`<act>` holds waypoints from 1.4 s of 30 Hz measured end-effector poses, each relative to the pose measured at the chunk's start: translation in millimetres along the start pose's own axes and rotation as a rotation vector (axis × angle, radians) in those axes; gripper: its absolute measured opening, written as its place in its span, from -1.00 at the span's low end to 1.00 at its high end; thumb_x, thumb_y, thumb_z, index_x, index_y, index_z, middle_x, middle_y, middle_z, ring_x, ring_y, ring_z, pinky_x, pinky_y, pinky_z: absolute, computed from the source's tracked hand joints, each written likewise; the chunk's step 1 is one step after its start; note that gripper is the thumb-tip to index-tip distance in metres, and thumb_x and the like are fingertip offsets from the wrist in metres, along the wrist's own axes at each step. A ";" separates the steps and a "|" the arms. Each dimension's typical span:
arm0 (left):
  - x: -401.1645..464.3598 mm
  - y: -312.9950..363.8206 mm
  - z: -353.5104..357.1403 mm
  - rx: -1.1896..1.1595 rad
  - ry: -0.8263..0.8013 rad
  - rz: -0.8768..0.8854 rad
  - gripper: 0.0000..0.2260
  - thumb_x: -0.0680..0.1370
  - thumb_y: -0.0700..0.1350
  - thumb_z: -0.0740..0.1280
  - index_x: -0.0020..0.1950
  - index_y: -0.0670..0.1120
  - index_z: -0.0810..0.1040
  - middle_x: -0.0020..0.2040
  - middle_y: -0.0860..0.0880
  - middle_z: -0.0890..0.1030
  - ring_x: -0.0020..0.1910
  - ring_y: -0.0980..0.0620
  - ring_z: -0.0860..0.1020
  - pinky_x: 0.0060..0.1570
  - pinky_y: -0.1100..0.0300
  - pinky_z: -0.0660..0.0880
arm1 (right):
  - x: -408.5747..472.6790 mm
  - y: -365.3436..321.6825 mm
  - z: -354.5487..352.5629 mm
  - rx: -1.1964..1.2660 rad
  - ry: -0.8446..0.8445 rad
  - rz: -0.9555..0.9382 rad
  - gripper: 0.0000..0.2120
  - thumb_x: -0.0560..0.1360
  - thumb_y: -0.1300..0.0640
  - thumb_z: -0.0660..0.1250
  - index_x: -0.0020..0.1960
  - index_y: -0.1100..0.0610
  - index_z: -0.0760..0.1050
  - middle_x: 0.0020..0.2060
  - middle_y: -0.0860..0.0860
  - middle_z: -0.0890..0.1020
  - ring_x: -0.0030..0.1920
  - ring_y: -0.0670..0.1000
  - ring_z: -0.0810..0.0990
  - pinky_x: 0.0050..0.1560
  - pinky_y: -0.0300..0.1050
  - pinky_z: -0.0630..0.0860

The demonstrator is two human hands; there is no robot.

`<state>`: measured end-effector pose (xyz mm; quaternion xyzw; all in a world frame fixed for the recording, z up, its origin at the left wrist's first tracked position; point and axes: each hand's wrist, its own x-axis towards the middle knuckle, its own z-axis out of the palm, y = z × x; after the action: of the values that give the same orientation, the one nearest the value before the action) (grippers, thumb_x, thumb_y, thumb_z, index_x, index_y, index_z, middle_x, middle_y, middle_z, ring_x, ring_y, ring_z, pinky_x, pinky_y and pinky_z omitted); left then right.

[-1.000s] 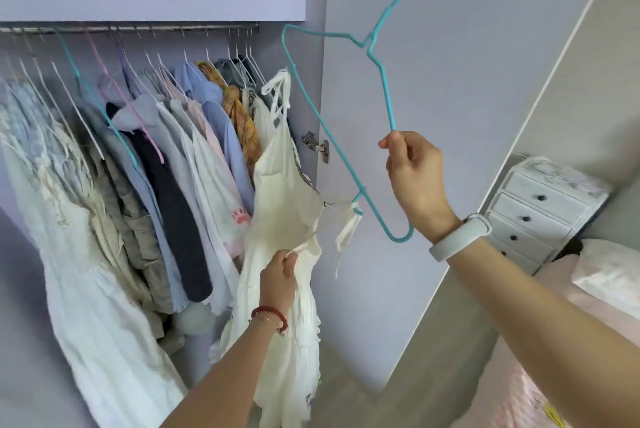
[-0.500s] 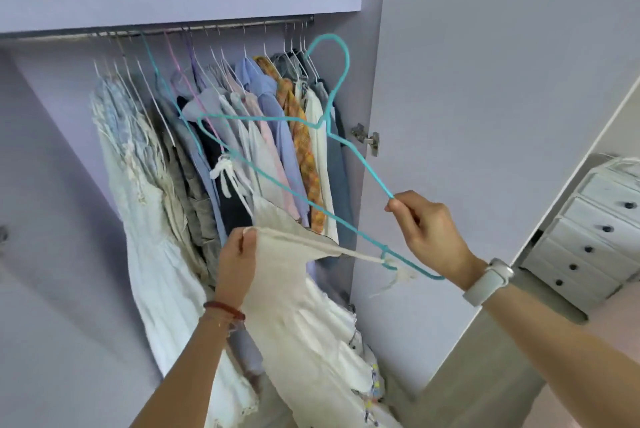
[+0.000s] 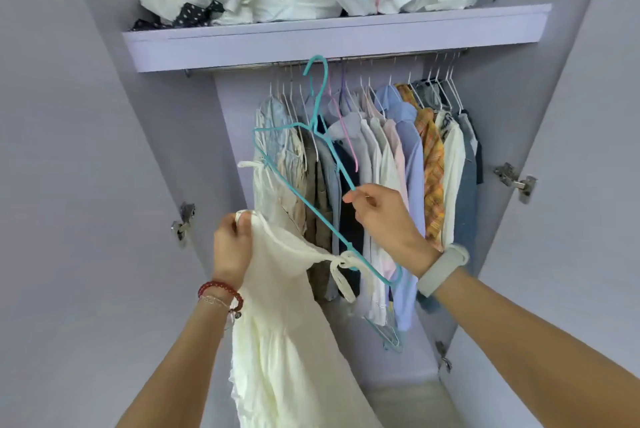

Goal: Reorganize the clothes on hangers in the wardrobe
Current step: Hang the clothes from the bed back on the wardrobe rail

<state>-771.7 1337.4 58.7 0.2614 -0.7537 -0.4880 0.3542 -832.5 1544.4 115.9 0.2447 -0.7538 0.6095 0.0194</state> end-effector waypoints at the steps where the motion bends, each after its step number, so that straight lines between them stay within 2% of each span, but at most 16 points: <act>1: 7.1 -3.0 -5.8 -0.002 0.001 0.002 -0.81 0.60 -0.14 0.18 0.03 -0.24 0.51 -0.04 -0.20 0.56 -0.05 -0.09 0.48 -0.12 0.20 0.31 | 7.8 0.3 13.5 0.031 -0.010 0.014 -0.80 0.54 0.24 0.18 -0.19 0.11 0.52 -0.57 -0.11 0.36 -0.53 -0.13 0.31 -0.43 -0.29 0.25; 3: 21.1 -12.2 -17.4 -0.008 -0.004 0.005 -0.83 0.59 -0.14 0.19 0.00 -0.21 0.51 -0.07 -0.16 0.55 -0.09 -0.05 0.46 -0.14 0.23 0.30 | 19.6 7.8 39.5 0.049 -0.009 0.026 -0.76 0.54 0.24 0.17 -0.24 0.06 0.49 -0.56 -0.11 0.37 -0.52 -0.12 0.29 -0.44 -0.26 0.25; 7: 50.2 -30.4 -39.9 -0.055 0.039 -0.012 -0.87 0.58 -0.17 0.19 -0.13 -0.10 0.49 -0.21 0.01 0.52 -0.15 0.01 0.46 -0.10 0.18 0.33 | 37.7 33.7 79.6 0.117 0.033 0.080 -0.69 0.55 0.29 0.13 -0.28 0.03 0.46 -0.66 -0.17 0.38 -0.60 -0.17 0.29 -0.50 -0.35 0.19; 9: 67.0 -36.2 -49.4 -0.093 0.111 -0.034 -0.85 0.58 -0.16 0.16 -0.09 -0.10 0.52 -0.15 0.04 0.58 -0.12 0.03 0.49 -0.07 0.19 0.35 | 50.7 43.7 90.9 0.101 0.060 0.090 -0.68 0.55 0.31 0.12 -0.28 0.03 0.47 -0.64 -0.14 0.35 -0.61 -0.16 0.27 -0.51 -0.35 0.19; 11: 85.4 -40.1 -54.3 -0.109 0.185 -0.046 -0.82 0.58 -0.16 0.14 -0.02 -0.14 0.53 -0.02 0.01 0.60 -0.06 0.03 0.50 -0.03 0.21 0.35 | 64.1 50.1 97.7 0.072 0.070 0.078 -0.71 0.55 0.33 0.13 -0.25 0.10 0.49 -0.62 -0.14 0.35 -0.61 -0.16 0.28 -0.52 -0.36 0.20; 14: 114.0 -41.3 -47.4 -0.076 0.256 -0.050 -0.79 0.59 -0.16 0.11 0.03 -0.16 0.52 0.04 -0.04 0.58 -0.02 0.00 0.47 -0.02 0.23 0.32 | 85.4 53.5 106.7 0.051 0.078 0.047 -0.79 0.54 0.34 0.14 -0.16 0.26 0.52 -0.56 -0.13 0.37 -0.59 -0.19 0.32 -0.51 -0.42 0.22; 18: 153.1 -35.1 -29.0 0.009 0.304 -0.117 -0.74 0.60 -0.13 0.07 0.09 -0.24 0.47 0.10 -0.21 0.56 0.09 -0.18 0.48 -0.05 0.17 0.30 | 114.1 42.3 133.9 0.029 0.006 0.032 -0.78 0.54 0.32 0.14 -0.18 0.19 0.51 -0.60 -0.13 0.36 -0.61 -0.17 0.28 -0.54 -0.39 0.19; 22: 192.6 -31.1 -16.0 0.052 0.313 -0.168 -0.70 0.60 -0.12 0.10 0.09 -0.34 0.46 0.11 -0.32 0.53 0.11 -0.28 0.47 0.00 0.07 0.36 | 148.4 27.1 169.0 0.090 0.008 0.116 -0.77 0.53 0.30 0.14 -0.20 0.13 0.51 -0.49 -0.11 0.41 -0.55 -0.19 0.36 -0.48 -0.36 0.24; 24: 210.1 -31.1 -10.8 0.039 0.318 -0.197 -0.70 0.60 -0.11 0.11 0.07 -0.34 0.47 0.09 -0.33 0.55 0.09 -0.29 0.48 0.01 0.06 0.38 | 164.7 23.3 184.5 0.094 0.021 0.145 -0.79 0.52 0.27 0.14 -0.19 0.24 0.52 -0.47 -0.04 0.42 -0.47 -0.09 0.36 -0.42 -0.22 0.27; 26: 228.2 -33.1 -4.1 0.018 0.318 -0.202 -0.72 0.59 -0.12 0.12 0.05 -0.32 0.48 0.07 -0.31 0.56 0.06 -0.26 0.49 -0.02 0.09 0.37 | 181.1 21.8 196.2 0.066 0.054 0.143 -0.78 0.51 0.24 0.17 -0.14 0.37 0.51 -0.44 0.06 0.43 -0.39 0.02 0.38 -0.34 -0.18 0.29; 30: 263.2 -33.9 14.4 -0.022 0.316 -0.141 -0.81 0.58 -0.16 0.16 0.02 -0.25 0.49 0.01 -0.24 0.58 -0.08 -0.10 0.47 -0.11 0.23 0.28 | 218.2 27.2 208.1 0.022 0.105 0.095 -0.78 0.51 0.28 0.15 -0.10 0.42 0.50 -0.34 0.21 0.51 -0.32 0.07 0.42 -0.29 -0.15 0.32; 34: 300.0 -30.8 35.8 -0.062 0.273 -0.001 -0.83 0.58 -0.15 0.21 -0.04 -0.22 0.54 -0.12 -0.19 0.60 -0.11 -0.11 0.51 -0.10 0.19 0.36 | 252.3 40.4 215.8 0.032 0.180 0.072 -0.78 0.52 0.31 0.14 -0.12 0.36 0.54 -0.48 0.04 0.42 -0.36 0.06 0.40 -0.25 -0.11 0.35; 36: 321.7 -23.5 47.0 -0.142 0.241 0.069 -0.86 0.57 -0.17 0.23 -0.08 -0.19 0.56 -0.19 -0.11 0.58 -0.15 -0.05 0.50 -0.07 0.18 0.40 | 269.0 47.7 218.4 0.005 0.233 0.047 -0.78 0.52 0.31 0.14 -0.10 0.35 0.55 -0.46 0.09 0.44 -0.37 0.06 0.40 -0.29 -0.11 0.33; 38: 342.0 -16.6 57.5 -0.216 0.208 0.138 -0.88 0.56 -0.20 0.25 -0.07 -0.19 0.57 -0.18 -0.06 0.57 -0.15 0.00 0.50 -0.07 0.21 0.41 | 284.2 52.4 220.1 0.012 0.263 0.039 -0.77 0.52 0.32 0.14 -0.08 0.30 0.57 -0.40 0.08 0.46 -0.37 0.03 0.38 -0.30 -0.15 0.31; 40: 358.2 -18.2 68.2 -0.206 0.162 0.166 -0.89 0.55 -0.21 0.27 -0.03 -0.17 0.59 -0.13 -0.05 0.59 -0.11 0.04 0.51 -0.07 0.29 0.40 | 294.3 55.5 221.7 -0.008 0.266 0.029 -0.77 0.52 0.31 0.13 -0.15 0.22 0.56 -0.41 0.06 0.46 -0.39 0.03 0.37 -0.31 -0.15 0.31; 42: 368.2 -32.1 78.3 -0.126 0.117 0.134 -0.88 0.55 -0.20 0.27 -0.02 -0.11 0.61 -0.10 -0.05 0.62 -0.08 0.05 0.52 -0.08 0.35 0.35 | 297.1 58.6 224.0 -0.062 0.271 0.011 -0.78 0.52 0.30 0.14 -0.14 0.29 0.56 -0.40 0.17 0.54 -0.41 0.08 0.39 -0.34 -0.10 0.34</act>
<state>-1057.4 1095.7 110.4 0.2158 -0.7153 -0.4936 0.4451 -1056.5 1241.9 102.5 0.1552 -0.7641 0.6136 0.1252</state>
